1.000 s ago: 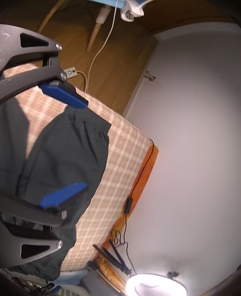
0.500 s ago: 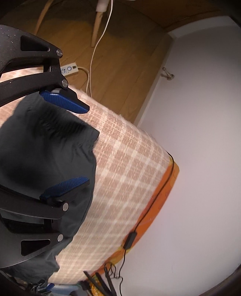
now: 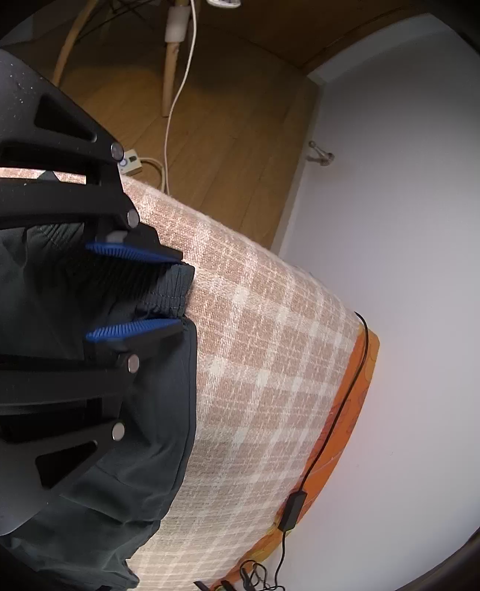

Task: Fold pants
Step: 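Lower both tools to the trouser waistband and close both grippers on it, then lift the waistband with both grippers and carry it toward the trouser hems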

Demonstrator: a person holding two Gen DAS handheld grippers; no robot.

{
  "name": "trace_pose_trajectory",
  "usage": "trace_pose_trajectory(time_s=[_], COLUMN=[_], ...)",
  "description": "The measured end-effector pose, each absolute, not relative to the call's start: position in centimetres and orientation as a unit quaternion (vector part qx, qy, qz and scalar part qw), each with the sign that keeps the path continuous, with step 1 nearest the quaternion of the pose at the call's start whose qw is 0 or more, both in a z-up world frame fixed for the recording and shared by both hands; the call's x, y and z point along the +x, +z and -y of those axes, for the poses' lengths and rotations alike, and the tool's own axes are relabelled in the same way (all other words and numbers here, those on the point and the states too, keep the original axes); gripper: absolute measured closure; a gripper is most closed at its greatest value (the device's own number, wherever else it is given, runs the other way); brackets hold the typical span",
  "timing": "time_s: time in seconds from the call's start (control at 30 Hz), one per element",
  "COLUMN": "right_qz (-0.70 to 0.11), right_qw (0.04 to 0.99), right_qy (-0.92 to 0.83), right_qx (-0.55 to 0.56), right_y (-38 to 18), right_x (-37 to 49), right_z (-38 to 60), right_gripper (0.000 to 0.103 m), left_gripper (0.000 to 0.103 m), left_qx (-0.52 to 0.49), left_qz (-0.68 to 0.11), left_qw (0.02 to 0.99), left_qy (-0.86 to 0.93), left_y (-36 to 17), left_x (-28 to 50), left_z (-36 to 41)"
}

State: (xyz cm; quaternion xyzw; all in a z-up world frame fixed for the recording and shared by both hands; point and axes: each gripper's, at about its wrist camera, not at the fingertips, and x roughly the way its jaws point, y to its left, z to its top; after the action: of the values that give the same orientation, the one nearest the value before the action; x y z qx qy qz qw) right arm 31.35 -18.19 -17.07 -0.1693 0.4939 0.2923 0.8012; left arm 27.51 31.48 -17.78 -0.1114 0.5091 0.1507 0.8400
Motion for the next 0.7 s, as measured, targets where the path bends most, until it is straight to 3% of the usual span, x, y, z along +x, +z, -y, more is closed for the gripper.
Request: trace_pose_trajectory(time_s=[0.07, 0.17, 0.2, 0.3, 0.33, 0.4, 0.7], right_qz=[-0.494, -0.495, -0.492, -0.487, -0.491, -0.494, -0.453], right_qw=[0.802, 0.801, 0.801, 0.799, 0.797, 0.797, 0.829], right_qy=[0.292, 0.3, 0.303, 0.313, 0.312, 0.309, 0.295], right_qx=[-0.167, -0.154, -0.157, -0.164, -0.162, -0.157, -0.14], right_y=[-17.2, -17.1, -17.0, -16.4, -16.3, -16.0, -11.7], right_x=[31.3, 31.0, 30.7, 29.9, 29.8, 29.6, 27.0], right_z=[18.1, 18.1, 17.8, 17.4, 17.3, 17.2, 18.3], right_gripper=[0.011, 0.024, 0.033, 0.081, 0.09, 0.1, 0.103], left_gripper=[0.079, 0.08, 0.08, 0.08, 0.08, 0.08, 0.081], left_qx=[-0.111, -0.115, -0.117, -0.121, -0.125, -0.13, -0.137], left_qz=[-0.505, -0.494, -0.488, -0.476, -0.47, -0.462, -0.428], left_qw=[0.843, 0.849, 0.853, 0.859, 0.862, 0.866, 0.882], left_qy=[0.15, 0.149, 0.147, 0.147, 0.146, 0.143, 0.141], left_y=[-17.7, -17.3, -17.0, -16.2, -15.9, -15.4, -12.5], left_x=[27.3, 27.0, 26.8, 26.1, 25.9, 25.4, 23.1], left_z=[-31.5, -31.6, -31.6, -31.8, -31.9, -32.0, -32.1])
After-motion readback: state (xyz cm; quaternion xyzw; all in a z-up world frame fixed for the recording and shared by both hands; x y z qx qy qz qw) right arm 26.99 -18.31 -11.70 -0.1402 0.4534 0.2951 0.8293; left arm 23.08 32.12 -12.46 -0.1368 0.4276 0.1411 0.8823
